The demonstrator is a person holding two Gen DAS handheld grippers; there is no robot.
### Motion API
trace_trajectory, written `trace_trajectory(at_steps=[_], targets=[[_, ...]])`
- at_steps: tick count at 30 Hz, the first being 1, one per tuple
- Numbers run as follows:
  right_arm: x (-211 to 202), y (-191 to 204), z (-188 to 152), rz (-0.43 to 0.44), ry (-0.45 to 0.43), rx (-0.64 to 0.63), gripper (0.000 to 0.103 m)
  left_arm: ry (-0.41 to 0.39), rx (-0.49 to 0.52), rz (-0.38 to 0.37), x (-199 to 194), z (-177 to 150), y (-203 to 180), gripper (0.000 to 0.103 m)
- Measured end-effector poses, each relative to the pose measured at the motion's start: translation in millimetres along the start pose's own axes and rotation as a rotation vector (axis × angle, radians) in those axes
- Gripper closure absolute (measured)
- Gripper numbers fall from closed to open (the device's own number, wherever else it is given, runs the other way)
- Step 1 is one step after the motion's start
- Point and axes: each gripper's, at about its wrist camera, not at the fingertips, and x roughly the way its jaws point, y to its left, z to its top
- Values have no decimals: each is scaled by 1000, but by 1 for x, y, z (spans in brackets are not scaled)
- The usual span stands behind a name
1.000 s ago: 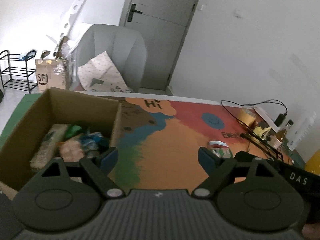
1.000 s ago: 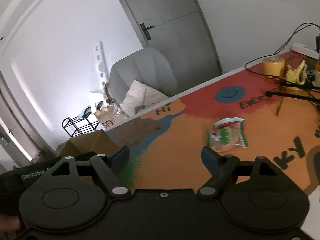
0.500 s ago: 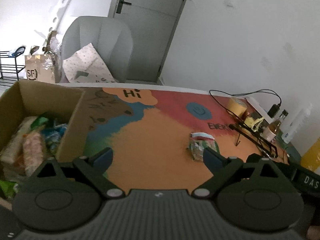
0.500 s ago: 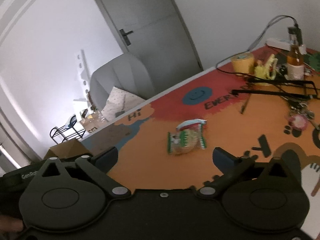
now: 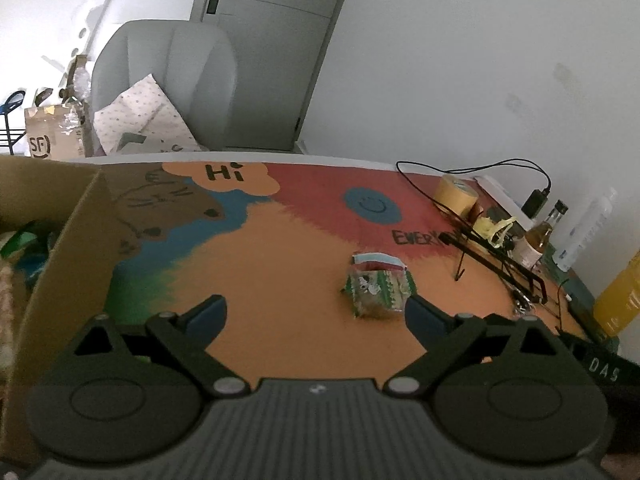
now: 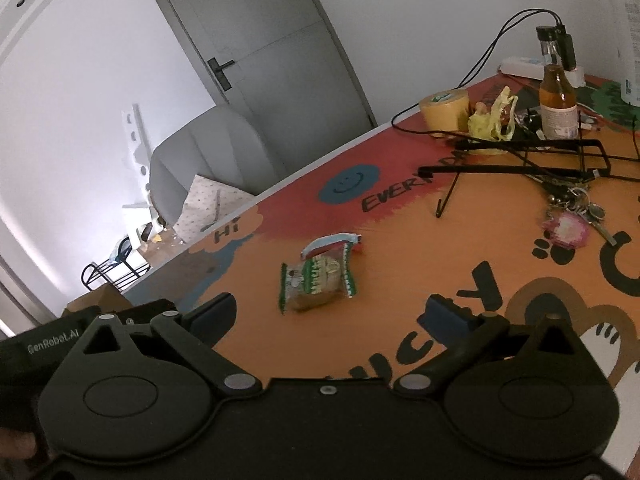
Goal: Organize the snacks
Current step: 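Move both open grippers back to the remaining packets on the mat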
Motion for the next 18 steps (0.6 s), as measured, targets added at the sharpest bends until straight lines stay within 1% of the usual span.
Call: trace_trajectory(at_steps=[1, 2, 3, 6, 9, 11, 14, 18], targets=[[3, -2, 0, 0, 2, 2, 1, 4, 0, -1, 4, 1, -1, 9], [5, -5, -1, 1, 10, 5, 4, 8, 0, -2, 7, 1, -2, 9], [9, -6, 0, 3, 18, 10, 9, 10, 1, -4, 10, 2, -3, 10], [18, -10, 0, 12, 37, 16, 17, 8, 5, -11, 18, 3, -6, 13], [27, -12, 2, 19, 47, 21, 18, 13, 5, -9, 26, 4, -7, 20], [34, -11, 3, 23, 54, 21, 18, 15, 2, -6, 31, 6, -6, 29], [45, -8, 6, 36, 62, 20, 18, 20, -6, 7, 38, 8, -1, 36], [62, -2, 10, 46, 71, 17, 18, 35, -8, 26, 47, 11, 6, 40]])
